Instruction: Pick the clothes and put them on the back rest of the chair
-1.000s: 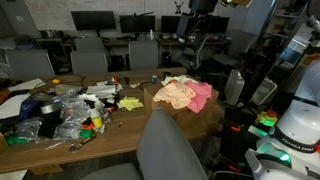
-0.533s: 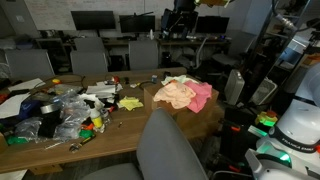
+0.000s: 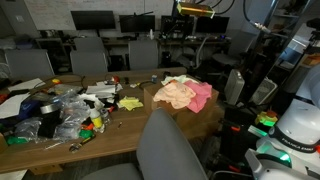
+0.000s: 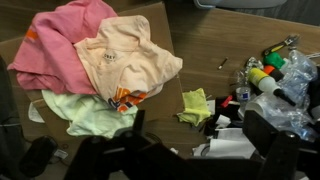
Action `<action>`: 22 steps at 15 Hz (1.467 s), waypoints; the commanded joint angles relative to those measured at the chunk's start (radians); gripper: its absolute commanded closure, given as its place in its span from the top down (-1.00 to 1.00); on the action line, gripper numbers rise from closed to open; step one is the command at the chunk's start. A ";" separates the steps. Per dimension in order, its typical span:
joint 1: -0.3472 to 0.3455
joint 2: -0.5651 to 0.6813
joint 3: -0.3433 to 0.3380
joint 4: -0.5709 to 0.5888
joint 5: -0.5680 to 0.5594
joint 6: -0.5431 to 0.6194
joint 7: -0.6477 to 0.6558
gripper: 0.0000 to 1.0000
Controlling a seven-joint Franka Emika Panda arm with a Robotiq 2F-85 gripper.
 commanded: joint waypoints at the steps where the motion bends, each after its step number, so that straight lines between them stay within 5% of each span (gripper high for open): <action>1: -0.003 0.070 -0.038 0.035 -0.020 0.032 0.065 1.00; 22: 0.017 0.583 -0.164 0.394 0.083 0.004 0.046 1.00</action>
